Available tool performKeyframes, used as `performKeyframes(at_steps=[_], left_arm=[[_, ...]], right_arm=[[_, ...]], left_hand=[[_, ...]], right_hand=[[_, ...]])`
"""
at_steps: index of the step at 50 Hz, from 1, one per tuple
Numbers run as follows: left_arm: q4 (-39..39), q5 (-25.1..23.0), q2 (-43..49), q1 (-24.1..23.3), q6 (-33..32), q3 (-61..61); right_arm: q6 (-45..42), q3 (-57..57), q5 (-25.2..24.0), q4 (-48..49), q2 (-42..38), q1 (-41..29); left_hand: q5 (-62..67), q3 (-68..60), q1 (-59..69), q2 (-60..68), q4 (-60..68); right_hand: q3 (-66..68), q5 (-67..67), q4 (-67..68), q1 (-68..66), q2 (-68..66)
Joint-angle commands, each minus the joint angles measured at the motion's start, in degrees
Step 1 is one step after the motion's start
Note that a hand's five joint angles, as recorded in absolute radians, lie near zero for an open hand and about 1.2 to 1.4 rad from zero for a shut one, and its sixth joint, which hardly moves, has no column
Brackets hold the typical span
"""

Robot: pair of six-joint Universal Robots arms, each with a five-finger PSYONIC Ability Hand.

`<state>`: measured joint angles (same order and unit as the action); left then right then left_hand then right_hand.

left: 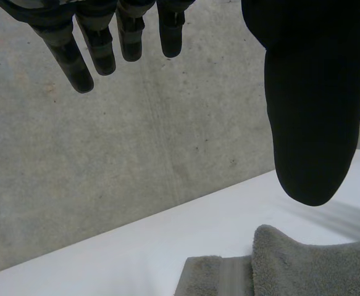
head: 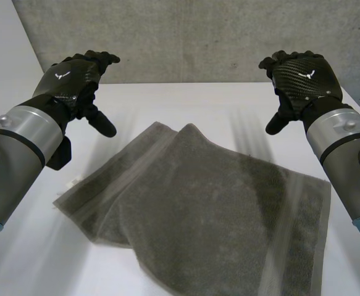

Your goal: Fold the towel.

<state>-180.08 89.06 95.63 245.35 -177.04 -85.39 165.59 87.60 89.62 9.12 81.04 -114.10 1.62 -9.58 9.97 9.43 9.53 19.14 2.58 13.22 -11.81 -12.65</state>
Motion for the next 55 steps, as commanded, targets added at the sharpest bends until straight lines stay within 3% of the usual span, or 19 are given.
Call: performKeyframes(at_steps=[1,4,14,19,27,38,49,55], left_arm=[[0.26,-0.11,0.7,-0.04,-0.59,0.22],[0.78,-0.64,1.84,-0.04,-2.34,0.22],[2.72,-1.69,6.58,-0.4,-18.06,-2.84],[2.11,-1.7,6.85,0.57,-20.53,-9.68],[1.75,-1.87,6.41,4.44,-20.45,-20.24],[-2.72,-1.08,6.76,4.09,-18.34,-26.93],[-8.35,1.64,9.3,4.26,-15.89,-28.78],[-8.53,1.91,10.8,4.09,-14.3,-28.69]], right_arm=[[0.09,-0.42,0.03,-0.42,-0.53,-0.42],[0.09,-0.59,-0.06,-0.6,-0.89,-0.34],[0.08,0.54,0.29,-1.04,-1.06,0.1],[0.26,4.31,0.38,-2.79,-1.06,0.28],[0.09,11.52,-0.14,-3.15,-1.41,0.45],[-0.09,16.63,-3.39,-2.97,-1.5,0.63],[-0.18,19.0,-3.48,-2.97,-1.33,0.72],[-0.18,19.53,-3.48,-2.88,-1.33,0.54]], left_hand=[[-1.41,-0.64,0.24,0.79,0.69],[-1.41,-0.64,0.24,0.79,0.69],[-1.24,-0.8,0.41,0.96,0.85],[-0.9,-1.14,0.75,1.29,1.19],[0.44,-2.48,2.09,2.64,2.54],[1.96,-4.0,3.61,4.15,4.05],[13.72,-15.76,15.37,15.91,15.81],[13.9,-15.95,15.55,16.1,16.0]], right_hand=[[-9.14,-2.58,-3.22,1.81,2.65],[-9.14,-2.58,-3.22,1.81,2.65],[-9.14,-2.58,-3.22,1.81,2.65],[-9.14,-2.58,-3.22,1.81,2.65],[-9.14,-2.58,-3.22,1.81,2.65],[-9.14,-2.58,-3.22,1.81,2.65],[-9.14,-2.58,-3.22,1.81,2.65],[-9.14,-2.58,-3.22,1.81,2.65]])
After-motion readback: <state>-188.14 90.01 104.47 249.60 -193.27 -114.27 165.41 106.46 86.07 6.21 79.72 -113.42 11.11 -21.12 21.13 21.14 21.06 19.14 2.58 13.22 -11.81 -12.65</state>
